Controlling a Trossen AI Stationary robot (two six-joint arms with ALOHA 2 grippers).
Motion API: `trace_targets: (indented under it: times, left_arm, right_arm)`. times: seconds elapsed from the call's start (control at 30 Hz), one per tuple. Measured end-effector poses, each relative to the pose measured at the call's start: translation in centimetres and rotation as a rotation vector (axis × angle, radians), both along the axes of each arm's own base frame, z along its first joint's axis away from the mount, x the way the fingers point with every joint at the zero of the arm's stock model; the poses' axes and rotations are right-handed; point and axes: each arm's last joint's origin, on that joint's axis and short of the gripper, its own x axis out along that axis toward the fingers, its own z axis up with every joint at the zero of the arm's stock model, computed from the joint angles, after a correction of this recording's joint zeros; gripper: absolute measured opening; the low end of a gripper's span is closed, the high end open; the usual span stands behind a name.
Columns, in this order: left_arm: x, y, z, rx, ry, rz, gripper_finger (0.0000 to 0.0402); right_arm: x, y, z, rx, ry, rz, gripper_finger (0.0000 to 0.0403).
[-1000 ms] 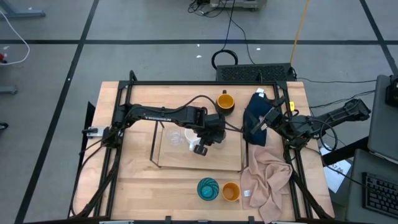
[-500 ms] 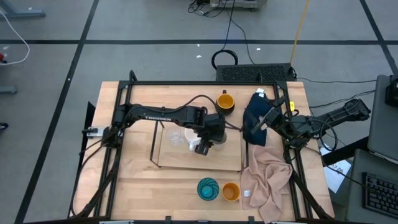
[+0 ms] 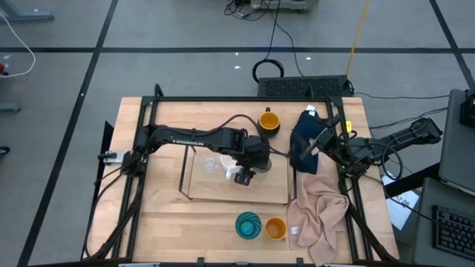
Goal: Stack small to large cups/mugs on shelf
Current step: Put the white cup on the shelf, then align the yellow cup with the transparent mug on the shelf
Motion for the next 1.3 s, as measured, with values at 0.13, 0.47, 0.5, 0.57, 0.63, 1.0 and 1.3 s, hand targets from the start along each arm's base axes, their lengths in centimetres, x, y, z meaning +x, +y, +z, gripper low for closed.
trace_targets:
  times: [0.13,0.47,0.5,0.57,0.63,1.0,1.3]
  left_arm:
    - [0.0,-0.5,1.1,0.015,-0.016,0.002,0.0263]
    - [-2.6,-2.0,6.8,0.094,0.071,0.094,0.0258]
    - [-3.2,-2.1,7.6,0.092,0.078,0.105,0.0255]
    - [-4.4,-2.0,9.1,0.092,0.081,0.142,0.0249]
    - [-6.0,-1.9,11.1,0.083,0.046,0.174,0.0243]
    - [-21.5,-3.2,21.5,0.040,-0.280,0.371,0.0237]
    - [-33.8,-4.0,17.1,-0.019,-0.564,0.525,0.0237]
  right_arm:
    - [0.0,0.0,0.0,0.000,0.000,0.000,0.0313]
    - [0.0,0.0,0.0,0.000,0.000,0.000,0.0313]
    - [0.0,0.0,0.0,0.003,-0.004,0.000,0.0313]
    - [0.0,0.0,0.0,0.009,-0.010,0.003,0.0313]
    - [-0.1,0.2,0.0,0.010,-0.012,0.012,0.0313]
    - [-1.0,2.0,0.3,-0.002,-0.012,0.117,0.0313]
    - [-2.0,2.9,0.7,0.013,-0.037,0.181,0.0313]
